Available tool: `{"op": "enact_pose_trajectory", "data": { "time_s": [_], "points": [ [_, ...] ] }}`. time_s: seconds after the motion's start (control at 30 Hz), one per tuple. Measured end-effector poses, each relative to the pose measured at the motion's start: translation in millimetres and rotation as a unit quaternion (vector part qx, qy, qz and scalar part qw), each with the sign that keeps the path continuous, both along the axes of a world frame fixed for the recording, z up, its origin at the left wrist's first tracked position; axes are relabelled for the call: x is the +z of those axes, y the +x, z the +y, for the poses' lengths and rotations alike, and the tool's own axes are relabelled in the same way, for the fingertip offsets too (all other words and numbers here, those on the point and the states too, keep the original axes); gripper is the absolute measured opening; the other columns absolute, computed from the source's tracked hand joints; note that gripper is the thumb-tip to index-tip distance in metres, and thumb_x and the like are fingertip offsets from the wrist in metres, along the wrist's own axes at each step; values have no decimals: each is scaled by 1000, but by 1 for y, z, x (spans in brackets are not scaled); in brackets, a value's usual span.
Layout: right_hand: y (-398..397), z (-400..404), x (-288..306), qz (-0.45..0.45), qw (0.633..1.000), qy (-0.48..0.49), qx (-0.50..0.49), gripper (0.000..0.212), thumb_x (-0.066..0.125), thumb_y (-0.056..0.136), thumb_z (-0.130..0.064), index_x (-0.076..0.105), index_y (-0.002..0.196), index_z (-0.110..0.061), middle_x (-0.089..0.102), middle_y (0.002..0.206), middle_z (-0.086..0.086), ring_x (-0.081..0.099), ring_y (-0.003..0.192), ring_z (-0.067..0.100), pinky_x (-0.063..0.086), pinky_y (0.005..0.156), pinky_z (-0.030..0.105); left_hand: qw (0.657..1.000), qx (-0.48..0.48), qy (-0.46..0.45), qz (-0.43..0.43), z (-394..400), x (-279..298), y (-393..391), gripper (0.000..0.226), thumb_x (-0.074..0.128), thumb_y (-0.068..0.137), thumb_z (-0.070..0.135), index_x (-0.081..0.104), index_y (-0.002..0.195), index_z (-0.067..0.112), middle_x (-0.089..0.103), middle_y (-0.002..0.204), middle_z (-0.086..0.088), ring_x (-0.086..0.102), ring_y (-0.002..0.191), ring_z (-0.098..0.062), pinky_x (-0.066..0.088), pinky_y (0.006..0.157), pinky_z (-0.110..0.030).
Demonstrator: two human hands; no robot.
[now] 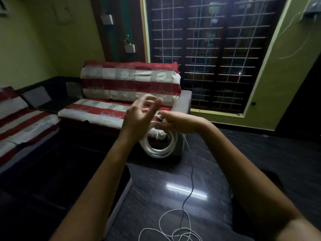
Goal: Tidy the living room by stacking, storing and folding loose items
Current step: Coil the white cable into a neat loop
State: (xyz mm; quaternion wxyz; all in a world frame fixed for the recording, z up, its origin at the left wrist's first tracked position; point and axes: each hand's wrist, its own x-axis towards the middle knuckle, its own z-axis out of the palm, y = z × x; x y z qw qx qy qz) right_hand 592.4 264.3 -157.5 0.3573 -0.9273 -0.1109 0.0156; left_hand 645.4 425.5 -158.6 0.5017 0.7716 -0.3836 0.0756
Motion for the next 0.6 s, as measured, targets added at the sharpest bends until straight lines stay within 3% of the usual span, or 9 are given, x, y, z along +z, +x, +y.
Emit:
{"op": "enact_pose_trajectory", "data": {
  "time_s": [0.07, 0.1, 0.2, 0.3, 0.37, 0.4, 0.47, 0.53, 0.6],
  "points": [
    [5, 5, -2, 13, 995, -98, 33, 39, 51, 97, -16, 43, 135, -8, 58, 111, 6, 58, 96, 11, 49, 87, 24, 985, -26, 169, 28, -11, 9, 0, 88, 34, 68, 90, 51, 126, 27, 62, 107, 5, 64, 88, -9, 56, 68, -26],
    [7, 6, -3, 31, 988, -150, 36, 41, 50, 98, -18, 43, 136, -5, 56, 122, 13, 56, 109, 18, 45, 96, 27, 972, -53, 214, 81, -16, 8, -1, 82, 39, 73, 85, 50, 129, 26, 63, 107, 0, 67, 86, -16, 59, 70, -35],
    [13, 4, -7, 90, 975, -201, 1, 25, 51, 98, -22, 58, 108, 0, 62, 99, 12, 58, 93, 23, 49, 85, 25, 920, -133, 182, 322, -23, -1, -1, 71, 47, 82, 68, 54, 125, 13, 66, 109, -18, 69, 87, -26, 58, 82, -44],
    [18, 3, -7, 82, 976, -201, 0, 30, 55, 95, -24, 57, 105, 4, 63, 101, 17, 61, 94, 31, 51, 89, 39, 869, -141, 119, 460, -26, -8, -3, 86, 39, 85, 68, 44, 135, -1, 67, 83, -21, 69, 57, -20, 54, 50, -24],
    [19, -4, -5, 77, 974, -212, 7, 21, 56, 95, -25, 57, 93, -4, 62, 90, 8, 59, 83, 22, 51, 85, 30, 871, -130, 124, 458, -32, -9, -6, 89, 31, 88, 69, 41, 137, -4, 67, 68, -19, 63, 45, -16, 46, 39, -18],
    [19, -6, -3, 74, 973, -218, 12, 18, 57, 95, -25, 58, 98, -8, 60, 90, 3, 57, 82, 17, 50, 85, 26, 877, -123, 130, 446, -35, -8, -8, 91, 28, 88, 71, 40, 138, -5, 68, 67, -20, 63, 45, -18, 43, 38, -18],
    [21, -16, -3, 62, 973, -222, 3, 49, 58, 94, -30, 45, 130, 0, 57, 117, 10, 56, 104, 19, 45, 99, 31, 890, -115, 131, 422, -43, -5, -6, 97, 25, 87, 74, 32, 143, -5, 62, 101, -37, 70, 62, -28, 43, 39, -17],
    [19, -22, -5, 57, 974, -218, -5, 75, 58, 93, -34, 22, 145, 7, 42, 141, 19, 45, 126, 29, 35, 110, 36, 901, -113, 138, 397, -51, -3, -2, 107, 30, 75, 84, 29, 148, 5, 47, 126, -38, 70, 84, -24, 52, 52, -21],
    [19, -32, -8, 37, 975, -217, -28, 67, 55, 95, -30, 26, 144, 6, 40, 144, 22, 40, 132, 35, 32, 111, 40, 910, -97, 172, 364, -61, -1, 1, 112, 32, 65, 89, 33, 147, 15, 56, 127, -28, 65, 102, -27, 55, 79, -33]
  ]
}}
